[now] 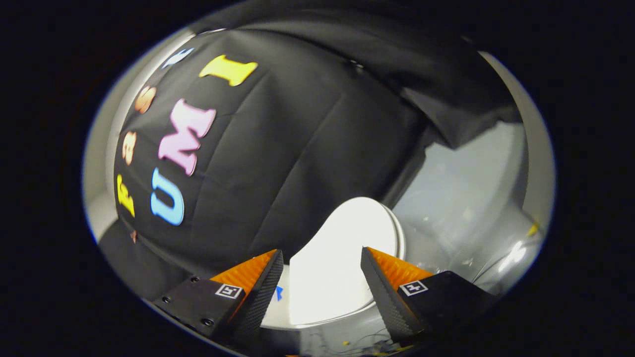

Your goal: Open the toilet lid.

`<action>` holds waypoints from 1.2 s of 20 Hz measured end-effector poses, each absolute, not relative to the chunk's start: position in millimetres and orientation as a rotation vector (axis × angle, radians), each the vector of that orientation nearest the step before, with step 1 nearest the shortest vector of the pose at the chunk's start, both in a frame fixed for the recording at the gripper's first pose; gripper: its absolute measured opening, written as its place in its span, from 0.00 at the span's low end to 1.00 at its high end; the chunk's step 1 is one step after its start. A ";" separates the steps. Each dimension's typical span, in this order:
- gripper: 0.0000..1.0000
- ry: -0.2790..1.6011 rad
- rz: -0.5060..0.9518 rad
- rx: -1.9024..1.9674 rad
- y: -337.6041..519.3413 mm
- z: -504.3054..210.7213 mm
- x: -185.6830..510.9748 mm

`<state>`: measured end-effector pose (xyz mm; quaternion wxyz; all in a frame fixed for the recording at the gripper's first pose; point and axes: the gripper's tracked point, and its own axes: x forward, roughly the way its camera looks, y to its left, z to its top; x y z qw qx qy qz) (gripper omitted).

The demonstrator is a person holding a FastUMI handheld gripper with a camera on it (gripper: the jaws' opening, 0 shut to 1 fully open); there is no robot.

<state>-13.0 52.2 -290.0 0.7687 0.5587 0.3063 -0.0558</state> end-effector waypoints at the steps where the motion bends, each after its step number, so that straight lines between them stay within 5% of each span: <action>1: 0.98 0.696 -0.154 1.249 50.7 -306.0 -19.9; 7: 0.98 0.854 -0.235 1.307 73.7 -365.4 -49.6; 24: 0.97 0.937 -0.378 1.339 59.6 -398.2 -91.1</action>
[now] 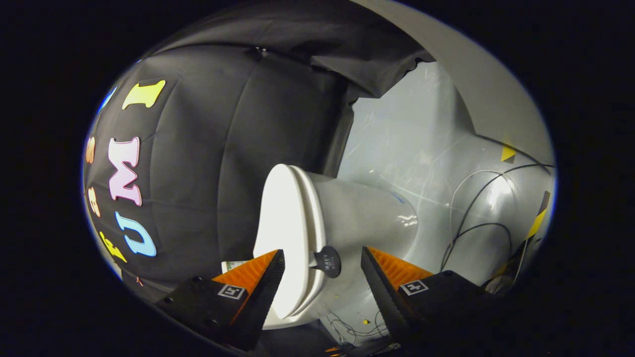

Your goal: Open the toilet lid.

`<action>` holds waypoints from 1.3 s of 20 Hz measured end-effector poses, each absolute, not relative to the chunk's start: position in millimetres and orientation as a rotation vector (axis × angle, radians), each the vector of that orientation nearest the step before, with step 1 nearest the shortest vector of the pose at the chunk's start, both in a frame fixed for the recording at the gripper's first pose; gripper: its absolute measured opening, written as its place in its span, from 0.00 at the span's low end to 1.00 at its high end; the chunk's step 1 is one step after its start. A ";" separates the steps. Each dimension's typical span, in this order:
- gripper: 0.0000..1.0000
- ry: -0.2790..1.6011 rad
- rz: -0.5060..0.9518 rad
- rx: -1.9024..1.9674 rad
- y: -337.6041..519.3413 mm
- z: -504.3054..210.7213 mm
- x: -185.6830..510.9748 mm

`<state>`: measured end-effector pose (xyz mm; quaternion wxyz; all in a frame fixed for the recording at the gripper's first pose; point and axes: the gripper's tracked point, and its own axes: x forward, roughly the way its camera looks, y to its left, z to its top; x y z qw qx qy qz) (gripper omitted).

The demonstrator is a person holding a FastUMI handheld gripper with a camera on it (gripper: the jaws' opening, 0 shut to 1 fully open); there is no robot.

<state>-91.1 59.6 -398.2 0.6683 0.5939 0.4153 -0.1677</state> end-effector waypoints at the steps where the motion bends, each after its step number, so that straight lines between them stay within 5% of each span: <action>1: 0.97 0.957 -0.383 1.360 62.4 -404.5 -91.2; 4: 0.92 0.997 -0.332 1.413 84.0 -416.2 -83.9; 9: 0.22 1.076 -0.256 1.382 104.3 -417.2 -81.3; 20: 0.22 0.942 0.011 0.567 100.8 -336.6 -54.7; 26: 0.22 0.673 0.206 0.332 142.4 -208.3 -23.5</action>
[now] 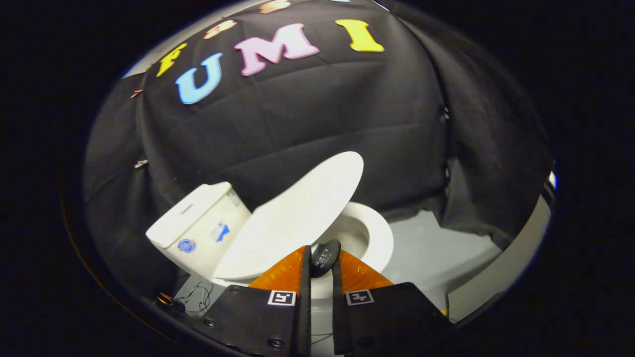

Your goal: Open the toilet lid.

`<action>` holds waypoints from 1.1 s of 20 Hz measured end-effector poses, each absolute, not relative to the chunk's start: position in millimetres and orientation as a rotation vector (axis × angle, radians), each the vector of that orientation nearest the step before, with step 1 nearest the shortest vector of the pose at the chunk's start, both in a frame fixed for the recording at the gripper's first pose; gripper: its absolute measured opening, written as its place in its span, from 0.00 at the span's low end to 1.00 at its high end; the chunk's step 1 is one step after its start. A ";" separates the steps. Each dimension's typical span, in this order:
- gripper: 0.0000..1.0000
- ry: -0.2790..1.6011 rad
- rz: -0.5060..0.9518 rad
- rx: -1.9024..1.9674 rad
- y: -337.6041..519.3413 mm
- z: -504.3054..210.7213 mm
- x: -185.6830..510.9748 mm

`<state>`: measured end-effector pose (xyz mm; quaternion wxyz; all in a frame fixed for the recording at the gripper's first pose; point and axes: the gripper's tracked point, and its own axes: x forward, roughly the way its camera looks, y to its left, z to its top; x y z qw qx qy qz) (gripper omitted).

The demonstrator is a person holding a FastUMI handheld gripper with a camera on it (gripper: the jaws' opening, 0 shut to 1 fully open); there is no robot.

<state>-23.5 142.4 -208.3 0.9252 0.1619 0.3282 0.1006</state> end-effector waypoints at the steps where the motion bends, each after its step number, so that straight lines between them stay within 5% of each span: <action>1: 0.22 0.630 0.256 0.321 160.6 -182.4 -16.6; 22: 0.22 0.410 0.462 0.128 327.4 -63.8 9.8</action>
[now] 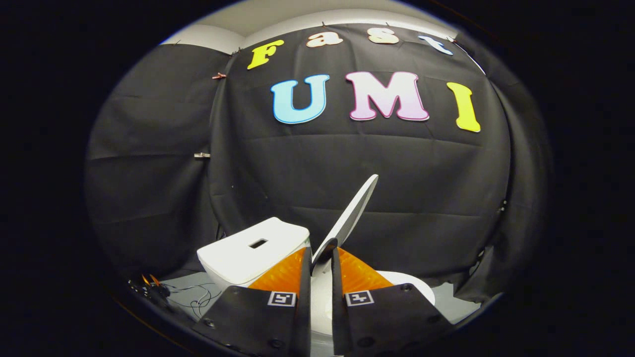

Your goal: Open the toilet lid.

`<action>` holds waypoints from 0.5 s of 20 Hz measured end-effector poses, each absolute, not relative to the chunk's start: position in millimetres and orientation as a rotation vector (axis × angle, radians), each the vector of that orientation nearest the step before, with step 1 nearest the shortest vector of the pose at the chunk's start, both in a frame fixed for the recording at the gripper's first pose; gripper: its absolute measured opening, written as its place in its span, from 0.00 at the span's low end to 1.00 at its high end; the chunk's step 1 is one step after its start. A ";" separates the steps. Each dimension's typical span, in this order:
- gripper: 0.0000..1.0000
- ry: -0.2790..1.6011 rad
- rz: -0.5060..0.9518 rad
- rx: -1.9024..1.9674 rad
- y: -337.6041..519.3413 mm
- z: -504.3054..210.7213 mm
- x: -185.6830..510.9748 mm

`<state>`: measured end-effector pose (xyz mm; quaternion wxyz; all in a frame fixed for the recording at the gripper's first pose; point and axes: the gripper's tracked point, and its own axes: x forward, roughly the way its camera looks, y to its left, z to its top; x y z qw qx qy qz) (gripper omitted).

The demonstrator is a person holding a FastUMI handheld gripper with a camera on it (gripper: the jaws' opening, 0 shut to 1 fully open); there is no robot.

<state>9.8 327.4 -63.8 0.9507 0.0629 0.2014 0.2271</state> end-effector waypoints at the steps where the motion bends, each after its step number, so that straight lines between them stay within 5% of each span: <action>1: 0.22 0.403 0.474 0.118 336.5 -60.3 10.7; 10: 0.22 0.395 0.616 0.081 438.4 -40.3 8.9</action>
